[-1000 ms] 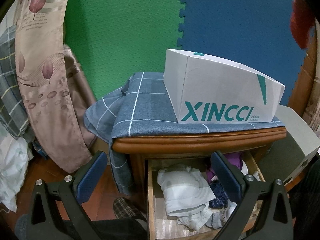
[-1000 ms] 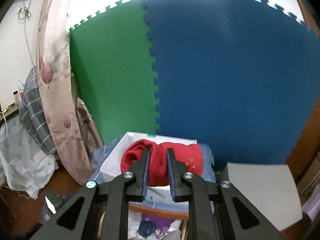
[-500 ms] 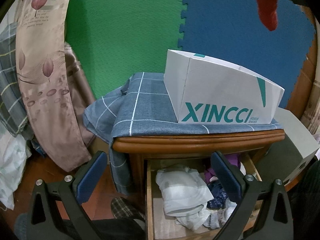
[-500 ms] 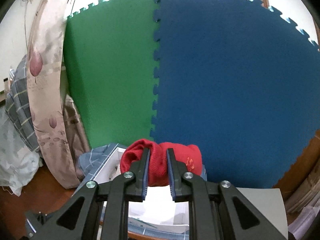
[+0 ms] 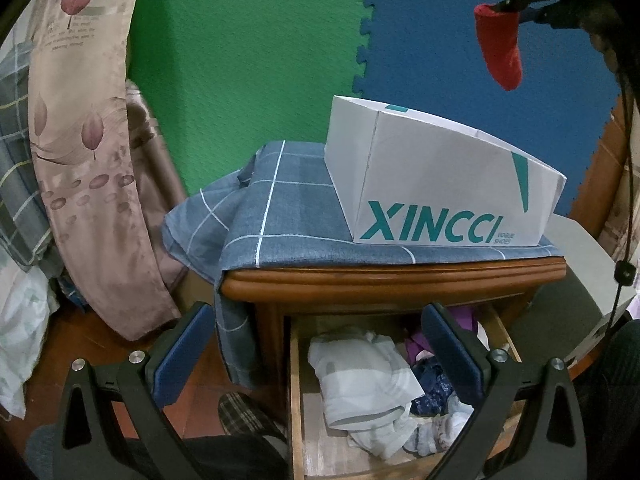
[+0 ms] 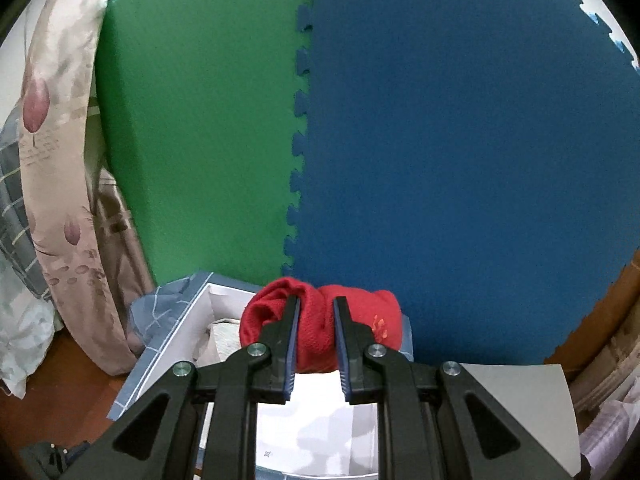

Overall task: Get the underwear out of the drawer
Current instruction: 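Lift the red underwear out of the drawer and carry it over the box, then lower the red underwear into the box and open the right gripper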

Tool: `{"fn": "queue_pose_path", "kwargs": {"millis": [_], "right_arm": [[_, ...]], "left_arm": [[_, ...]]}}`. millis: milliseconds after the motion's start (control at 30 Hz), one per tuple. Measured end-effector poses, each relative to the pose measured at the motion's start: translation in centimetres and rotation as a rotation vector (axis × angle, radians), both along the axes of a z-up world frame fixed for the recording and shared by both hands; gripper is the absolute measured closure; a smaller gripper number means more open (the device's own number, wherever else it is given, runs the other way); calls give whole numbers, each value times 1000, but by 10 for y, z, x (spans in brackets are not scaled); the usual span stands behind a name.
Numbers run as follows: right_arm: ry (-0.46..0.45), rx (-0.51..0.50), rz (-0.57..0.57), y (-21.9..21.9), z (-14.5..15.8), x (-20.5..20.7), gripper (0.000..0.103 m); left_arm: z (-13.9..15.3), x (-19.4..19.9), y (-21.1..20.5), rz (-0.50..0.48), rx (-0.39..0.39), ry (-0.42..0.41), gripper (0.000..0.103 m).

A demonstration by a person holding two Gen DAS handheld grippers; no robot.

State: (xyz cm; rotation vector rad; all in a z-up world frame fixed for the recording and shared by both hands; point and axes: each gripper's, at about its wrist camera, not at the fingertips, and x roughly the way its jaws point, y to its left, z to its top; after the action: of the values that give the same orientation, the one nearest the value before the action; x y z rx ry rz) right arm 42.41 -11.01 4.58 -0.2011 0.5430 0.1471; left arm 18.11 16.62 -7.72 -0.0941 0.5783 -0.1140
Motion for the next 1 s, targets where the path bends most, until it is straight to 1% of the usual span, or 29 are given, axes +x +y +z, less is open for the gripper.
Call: {"fn": "queue_pose_path", "kwargs": {"millis": [633, 867, 1000], "right_arm": [[94, -55, -11, 15, -59, 36, 87], [153, -79, -21, 16, -87, 56, 87], [192, -84, -37, 7, -101, 73, 87]], "left_arm": [[-5, 2, -3, -12, 0, 22, 1], [-6, 2, -3, -17, -4, 27, 1], [-7, 2, -3, -21, -9, 34, 1]]}}
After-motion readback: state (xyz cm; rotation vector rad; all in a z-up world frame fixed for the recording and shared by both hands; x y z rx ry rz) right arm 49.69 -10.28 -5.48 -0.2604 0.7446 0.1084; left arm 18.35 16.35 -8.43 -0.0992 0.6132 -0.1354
